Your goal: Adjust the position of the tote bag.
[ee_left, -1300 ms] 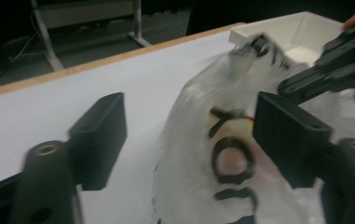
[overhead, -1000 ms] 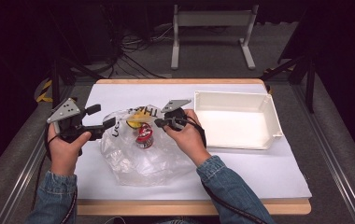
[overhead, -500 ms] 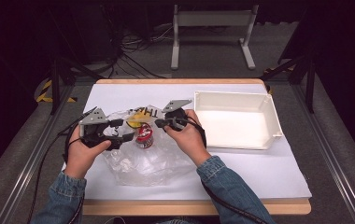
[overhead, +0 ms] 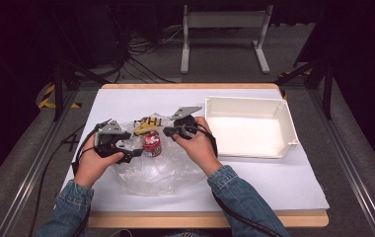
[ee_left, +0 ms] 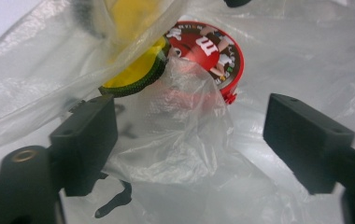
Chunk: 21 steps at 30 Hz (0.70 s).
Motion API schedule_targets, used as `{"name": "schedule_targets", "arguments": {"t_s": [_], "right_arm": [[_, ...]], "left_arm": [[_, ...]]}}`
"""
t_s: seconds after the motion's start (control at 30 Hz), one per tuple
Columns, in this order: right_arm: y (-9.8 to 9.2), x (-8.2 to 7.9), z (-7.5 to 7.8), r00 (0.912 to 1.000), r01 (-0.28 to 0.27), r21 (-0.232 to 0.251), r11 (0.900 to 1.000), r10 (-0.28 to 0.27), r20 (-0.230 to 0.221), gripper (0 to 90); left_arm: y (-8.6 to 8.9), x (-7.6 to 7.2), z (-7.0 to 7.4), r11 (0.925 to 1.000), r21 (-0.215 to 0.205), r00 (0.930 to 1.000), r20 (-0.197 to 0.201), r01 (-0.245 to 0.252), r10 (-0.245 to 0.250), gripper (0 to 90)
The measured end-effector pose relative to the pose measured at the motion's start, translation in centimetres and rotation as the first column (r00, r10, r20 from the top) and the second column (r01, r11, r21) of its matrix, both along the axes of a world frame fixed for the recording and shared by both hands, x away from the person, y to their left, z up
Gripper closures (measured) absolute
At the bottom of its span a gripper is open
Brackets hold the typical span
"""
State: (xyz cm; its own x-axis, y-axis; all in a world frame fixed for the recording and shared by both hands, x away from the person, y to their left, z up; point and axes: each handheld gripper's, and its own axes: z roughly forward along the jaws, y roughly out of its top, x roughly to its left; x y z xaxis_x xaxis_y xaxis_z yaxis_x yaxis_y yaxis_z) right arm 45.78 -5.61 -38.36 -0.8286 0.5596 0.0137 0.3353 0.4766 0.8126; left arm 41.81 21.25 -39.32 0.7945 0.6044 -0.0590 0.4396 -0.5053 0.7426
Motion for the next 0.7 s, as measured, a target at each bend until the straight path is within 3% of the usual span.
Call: {"name": "schedule_targets", "arguments": {"t_s": [0.1,0.23,0.33,0.43,0.5,0.53,0.7], "right_arm": [[0.0,0.0,-0.1,1.0000,0.000,0.000,1.000,0.000,-0.001,85.3],[-0.1,0.0,-0.1,1.0000,0.000,0.000,1.000,0.000,0.003,85.3],[-0.1,0.1,-0.1,1.0000,0.002,0.001,1.000,-0.002,0.005,85.0],[0.0,0.1,-0.1,1.0000,0.004,0.003,1.000,-0.004,0.007,84.5],[0.0,0.3,0.0,0.9997,0.016,0.007,1.000,-0.016,0.017,80.6],[0.0,0.3,0.0,0.9997,0.016,0.007,1.000,-0.016,0.017,80.6],[0.2,0.9,0.1,0.9971,0.053,0.033,0.998,-0.055,0.053,68.2]], "left_arm": [[0.0,0.1,-0.1,0.9996,0.026,0.9998,0.016,0.008,-0.009,32.4],[0.2,-0.1,0.1,0.9983,0.039,0.9984,0.034,0.043,-0.045,70.0],[0.6,-0.1,0.4,0.9987,0.039,0.9973,0.065,0.033,-0.035,87.9],[1.1,-0.1,0.8,1.0000,0.006,0.9958,0.092,-0.008,0.007,89.5],[2.1,0.0,1.3,0.9977,-0.036,0.9893,0.132,-0.058,0.062,89.7],[2.1,0.0,1.3,0.9977,-0.036,0.9893,0.132,-0.058,0.062,89.6],[3.6,0.3,1.7,0.9825,-0.130,0.9697,0.187,-0.134,0.157,89.5]]}}
